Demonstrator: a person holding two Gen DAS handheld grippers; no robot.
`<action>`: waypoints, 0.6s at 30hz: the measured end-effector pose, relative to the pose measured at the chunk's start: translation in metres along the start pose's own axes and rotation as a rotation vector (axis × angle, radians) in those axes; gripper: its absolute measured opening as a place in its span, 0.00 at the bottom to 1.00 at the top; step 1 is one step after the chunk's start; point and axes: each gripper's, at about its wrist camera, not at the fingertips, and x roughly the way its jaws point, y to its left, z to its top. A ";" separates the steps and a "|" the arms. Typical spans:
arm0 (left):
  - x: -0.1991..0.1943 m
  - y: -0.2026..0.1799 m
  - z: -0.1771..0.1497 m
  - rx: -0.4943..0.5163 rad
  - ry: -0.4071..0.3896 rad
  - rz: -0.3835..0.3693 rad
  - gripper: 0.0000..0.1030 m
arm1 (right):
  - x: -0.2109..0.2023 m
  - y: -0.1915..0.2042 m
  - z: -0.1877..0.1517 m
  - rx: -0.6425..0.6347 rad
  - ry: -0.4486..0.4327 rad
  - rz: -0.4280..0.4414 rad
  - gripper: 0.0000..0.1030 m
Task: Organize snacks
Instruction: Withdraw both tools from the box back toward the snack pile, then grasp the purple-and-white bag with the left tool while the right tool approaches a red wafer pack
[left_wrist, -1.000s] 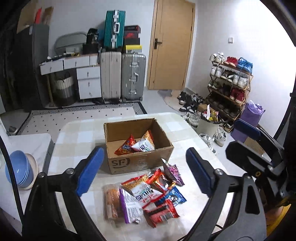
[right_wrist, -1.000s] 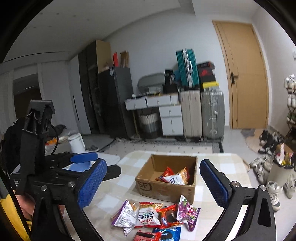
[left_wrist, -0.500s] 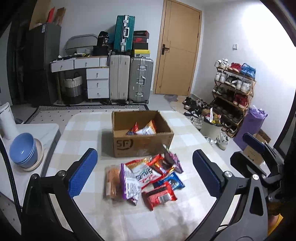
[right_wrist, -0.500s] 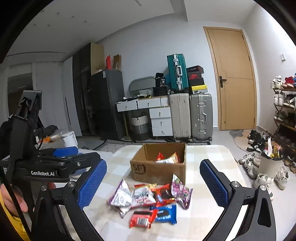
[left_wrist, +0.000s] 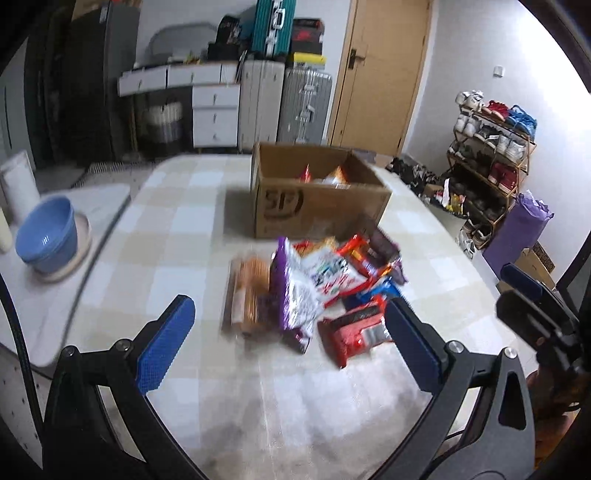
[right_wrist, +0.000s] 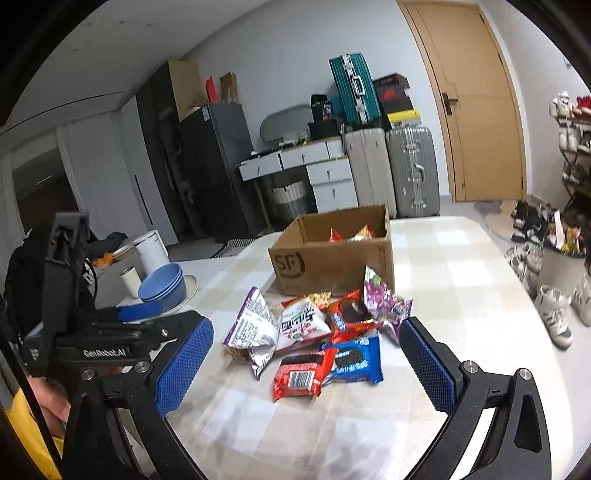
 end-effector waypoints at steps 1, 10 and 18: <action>0.008 0.003 -0.002 -0.005 0.008 0.003 1.00 | 0.002 0.000 -0.002 0.003 0.003 -0.003 0.99; 0.066 0.014 -0.002 -0.040 0.092 -0.013 1.00 | 0.020 0.000 -0.017 0.014 0.053 0.044 0.99; 0.109 0.012 0.009 -0.045 0.119 -0.015 0.98 | 0.035 -0.002 -0.030 0.012 0.089 0.079 0.99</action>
